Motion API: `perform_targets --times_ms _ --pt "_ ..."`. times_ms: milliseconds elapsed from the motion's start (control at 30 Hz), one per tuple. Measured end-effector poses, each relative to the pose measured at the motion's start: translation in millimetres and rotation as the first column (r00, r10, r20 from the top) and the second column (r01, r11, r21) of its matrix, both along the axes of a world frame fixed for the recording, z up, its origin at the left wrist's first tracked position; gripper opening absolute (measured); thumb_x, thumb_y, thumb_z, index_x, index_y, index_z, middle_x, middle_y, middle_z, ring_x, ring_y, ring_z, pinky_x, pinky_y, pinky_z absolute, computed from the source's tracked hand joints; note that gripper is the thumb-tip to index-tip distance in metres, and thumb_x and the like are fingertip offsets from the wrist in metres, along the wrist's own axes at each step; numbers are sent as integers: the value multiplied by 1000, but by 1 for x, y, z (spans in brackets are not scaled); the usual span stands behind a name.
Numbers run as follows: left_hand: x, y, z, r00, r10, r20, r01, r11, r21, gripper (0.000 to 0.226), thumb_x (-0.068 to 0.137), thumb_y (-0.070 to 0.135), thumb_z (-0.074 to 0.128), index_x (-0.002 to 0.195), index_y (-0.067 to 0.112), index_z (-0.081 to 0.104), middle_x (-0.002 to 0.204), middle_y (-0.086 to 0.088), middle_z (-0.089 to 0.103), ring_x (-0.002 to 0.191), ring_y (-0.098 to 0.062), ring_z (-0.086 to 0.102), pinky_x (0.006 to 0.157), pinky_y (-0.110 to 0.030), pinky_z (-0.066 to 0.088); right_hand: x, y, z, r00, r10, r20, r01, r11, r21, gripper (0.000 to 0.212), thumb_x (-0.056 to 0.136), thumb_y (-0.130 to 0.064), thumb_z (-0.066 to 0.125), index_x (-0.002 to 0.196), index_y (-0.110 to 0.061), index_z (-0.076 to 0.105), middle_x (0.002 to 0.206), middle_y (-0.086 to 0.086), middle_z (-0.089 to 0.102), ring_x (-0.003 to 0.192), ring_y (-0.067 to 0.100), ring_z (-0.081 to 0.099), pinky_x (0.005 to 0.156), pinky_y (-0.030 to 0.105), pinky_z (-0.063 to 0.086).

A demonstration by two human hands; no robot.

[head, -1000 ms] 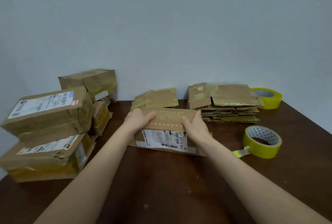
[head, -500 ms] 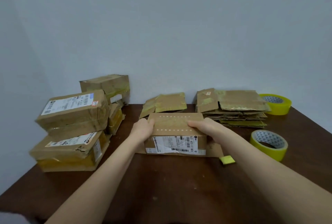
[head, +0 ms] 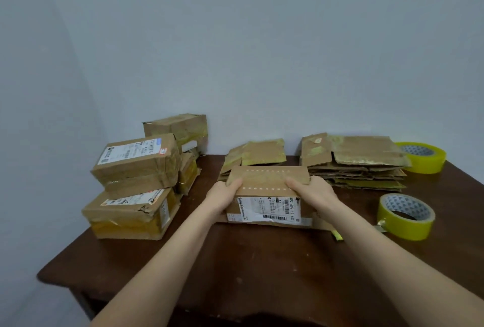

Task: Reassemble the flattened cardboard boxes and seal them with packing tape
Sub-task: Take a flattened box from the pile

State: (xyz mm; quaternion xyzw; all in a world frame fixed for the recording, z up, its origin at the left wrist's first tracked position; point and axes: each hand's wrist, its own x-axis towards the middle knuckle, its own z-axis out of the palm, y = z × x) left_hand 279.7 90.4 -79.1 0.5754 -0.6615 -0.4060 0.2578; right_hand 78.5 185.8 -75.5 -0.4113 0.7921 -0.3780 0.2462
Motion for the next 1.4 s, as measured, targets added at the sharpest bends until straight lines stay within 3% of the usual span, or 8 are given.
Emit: perform_targets --times_ms 200,333,467,733,867,967,1267,1400 --pt "20 44 67 966 168 -199 -229 912 -341 47 88 57 48 110 16 52 98 5 58 95 -17 57 80 -34 44 12 10 53 988 -16 153 77 912 -402 68 75 -52 74 124 -15 46 124 3 56 107 23 57 91 39 47" --pt "24 49 100 747 146 -649 -305 942 -139 54 86 59 53 114 13 56 103 1 65 96 -16 62 87 -34 51 16 2 77 972 119 200 17 821 -571 54 77 -22 79 120 -21 47 122 -2 58 106 18 59 92 42 50" --pt "13 36 102 609 152 -778 -336 938 -80 50 86 44 63 125 13 58 113 -2 68 102 -18 65 94 -39 51 10 -24 80 988 92 127 -11 848 -530 68 79 -18 77 137 -19 41 135 1 50 124 22 49 97 42 46" --pt "-21 2 66 861 131 -491 -415 739 -530 47 88 6 60 133 18 49 120 5 43 103 1 44 86 -3 37 17 -126 60 597 336 729 121 860 -496 44 91 -15 64 130 -17 44 121 2 60 101 19 63 78 30 54" --pt "-27 -22 22 946 216 -241 -319 750 -579 53 89 9 60 138 18 40 135 3 33 103 3 38 74 7 28 14 -179 45 969 126 211 -65 959 -274 54 92 -22 59 140 -13 35 135 10 50 109 24 53 87 35 47" --pt "-31 -36 -11 972 230 -47 -208 751 -627 55 87 14 62 136 23 41 136 5 31 110 -8 50 81 -10 38 -7 -197 28 983 -83 -161 75 996 -54 53 92 -24 56 140 -13 36 143 13 36 123 34 46 97 43 44" --pt "-41 -63 -24 888 268 373 52 748 -661 56 93 32 49 145 40 29 110 6 36 81 -7 48 55 -22 40 -37 -211 -2 997 20 -69 -11 992 125 53 75 -45 71 116 -12 61 118 9 62 104 28 59 70 30 44" --pt "-45 -74 -25 861 255 441 52 817 -574 62 96 31 46 151 25 18 131 0 41 111 -15 51 73 -28 50 -30 -207 -5 992 -15 126 -2 991 136 46 80 -29 74 110 0 55 108 12 59 101 30 60 79 36 52"
